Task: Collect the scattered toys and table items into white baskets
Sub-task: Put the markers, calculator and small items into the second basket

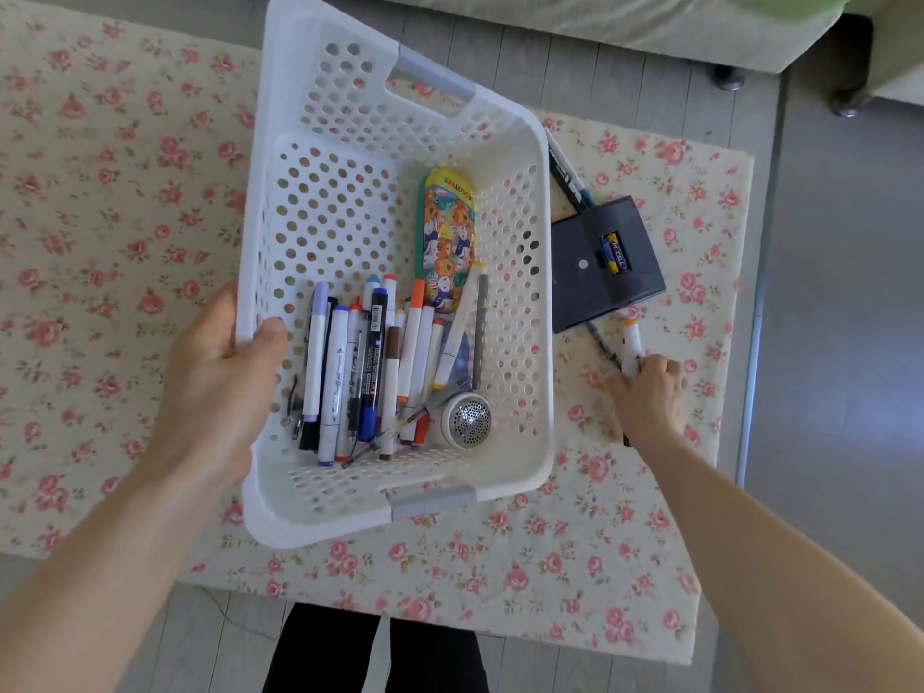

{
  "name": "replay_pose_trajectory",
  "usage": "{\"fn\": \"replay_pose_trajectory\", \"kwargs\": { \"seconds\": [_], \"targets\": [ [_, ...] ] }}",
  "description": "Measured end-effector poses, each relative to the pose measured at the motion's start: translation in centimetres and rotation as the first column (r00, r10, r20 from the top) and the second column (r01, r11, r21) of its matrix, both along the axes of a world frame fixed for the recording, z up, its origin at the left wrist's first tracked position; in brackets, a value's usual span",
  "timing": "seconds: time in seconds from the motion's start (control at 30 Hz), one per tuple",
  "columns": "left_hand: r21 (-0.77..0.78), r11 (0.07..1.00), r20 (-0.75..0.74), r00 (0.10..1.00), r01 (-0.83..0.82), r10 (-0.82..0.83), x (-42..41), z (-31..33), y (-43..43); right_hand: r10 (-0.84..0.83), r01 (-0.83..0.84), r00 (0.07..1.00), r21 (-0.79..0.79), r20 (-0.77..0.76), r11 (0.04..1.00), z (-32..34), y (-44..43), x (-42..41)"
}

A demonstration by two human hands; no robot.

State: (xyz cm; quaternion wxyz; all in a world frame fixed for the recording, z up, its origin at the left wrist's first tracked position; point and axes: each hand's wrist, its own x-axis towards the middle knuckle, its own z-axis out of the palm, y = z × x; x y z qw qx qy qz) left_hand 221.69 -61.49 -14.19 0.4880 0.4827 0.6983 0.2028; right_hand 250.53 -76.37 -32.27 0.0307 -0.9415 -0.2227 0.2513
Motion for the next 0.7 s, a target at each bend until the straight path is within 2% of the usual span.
{"fn": "replay_pose_trajectory", "kwargs": {
  "seconds": [0.1,0.37,0.47,0.57,0.7],
  "targets": [
    [0.006,1.0,-0.008,1.0,0.008,-0.008,0.0,-0.4,0.2,-0.037,0.034,0.997,-0.048,-0.061,0.998,-0.5,0.6,0.2],
    [0.029,0.999,-0.007,0.999,0.044,-0.044,-0.2,-0.9,0.3,-0.165,0.163,0.957,-0.027,-0.24,0.986,-0.9,1.3,-1.6],
    [0.034,0.997,-0.022,0.998,0.066,-0.065,-0.4,-1.1,0.4,-0.141,0.171,0.942,0.076,-0.304,0.982,-0.3,1.4,-2.2],
    [0.036,0.997,-0.024,0.998,0.062,-0.061,-0.6,-1.3,0.6,-0.196,0.262,0.929,0.185,-0.313,0.947,1.5,1.9,-3.2],
    [0.039,0.996,-0.022,0.996,0.084,-0.084,-0.9,-1.4,0.7,-0.205,0.264,0.961,0.387,-0.186,0.884,5.4,3.3,-5.3]
  ]
}}
